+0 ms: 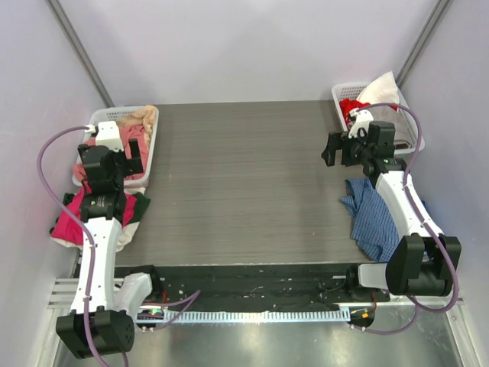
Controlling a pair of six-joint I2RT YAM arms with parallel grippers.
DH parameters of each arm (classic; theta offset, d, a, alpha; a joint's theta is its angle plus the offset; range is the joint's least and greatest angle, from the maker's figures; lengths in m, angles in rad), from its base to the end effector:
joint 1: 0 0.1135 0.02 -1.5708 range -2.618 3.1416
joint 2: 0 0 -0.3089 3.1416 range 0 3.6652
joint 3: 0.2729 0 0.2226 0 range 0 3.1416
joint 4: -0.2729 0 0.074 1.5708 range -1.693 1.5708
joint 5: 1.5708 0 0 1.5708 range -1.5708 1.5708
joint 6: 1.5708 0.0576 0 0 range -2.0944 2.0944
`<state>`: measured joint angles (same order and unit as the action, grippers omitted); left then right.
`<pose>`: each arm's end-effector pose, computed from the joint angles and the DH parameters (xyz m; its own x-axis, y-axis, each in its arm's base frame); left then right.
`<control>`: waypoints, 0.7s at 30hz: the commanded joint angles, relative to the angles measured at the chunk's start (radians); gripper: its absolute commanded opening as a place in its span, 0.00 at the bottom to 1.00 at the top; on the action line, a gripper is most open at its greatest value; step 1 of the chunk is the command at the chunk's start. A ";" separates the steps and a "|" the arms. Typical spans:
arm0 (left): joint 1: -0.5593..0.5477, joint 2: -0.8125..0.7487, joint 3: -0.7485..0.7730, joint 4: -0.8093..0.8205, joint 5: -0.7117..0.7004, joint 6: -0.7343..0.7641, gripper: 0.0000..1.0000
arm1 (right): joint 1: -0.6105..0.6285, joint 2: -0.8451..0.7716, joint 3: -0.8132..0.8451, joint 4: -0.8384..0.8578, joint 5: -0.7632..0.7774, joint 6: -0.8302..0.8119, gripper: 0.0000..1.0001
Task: Fold and stack the t-shirts
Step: Grab the tshirt from the pile
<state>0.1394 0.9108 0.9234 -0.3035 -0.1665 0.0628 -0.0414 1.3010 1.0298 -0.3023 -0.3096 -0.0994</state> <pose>0.1665 0.0330 0.3827 -0.3019 0.0201 -0.9531 -0.2758 0.9552 0.1076 0.2690 0.0064 0.3417 -0.5180 -0.0731 -0.8523 -0.2690 0.9597 0.0811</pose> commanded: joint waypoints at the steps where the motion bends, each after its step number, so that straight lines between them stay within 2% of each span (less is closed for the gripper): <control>1: 0.002 -0.013 0.022 0.033 0.012 0.011 1.00 | -0.003 -0.026 -0.010 0.039 -0.005 -0.013 1.00; 11: 0.000 -0.013 0.025 0.032 -0.004 0.014 1.00 | -0.006 -0.014 -0.023 0.038 -0.025 -0.034 1.00; 13: 0.000 0.014 0.035 0.035 -0.068 0.018 1.00 | -0.011 -0.011 -0.024 0.038 -0.025 -0.037 1.00; 14: 0.000 0.069 0.082 0.002 -0.162 0.026 1.00 | -0.011 -0.009 -0.025 0.037 -0.028 -0.037 1.00; 17: 0.002 0.158 0.190 -0.034 -0.296 0.090 0.96 | -0.011 0.001 -0.024 0.037 -0.032 -0.037 1.00; 21: 0.002 0.200 0.235 0.018 -0.314 0.169 0.98 | -0.011 0.014 -0.017 0.025 -0.039 -0.042 1.00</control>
<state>0.1387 1.1061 1.0950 -0.3294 -0.3790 0.1425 -0.0479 1.3045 1.0019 -0.3000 -0.3279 -0.1268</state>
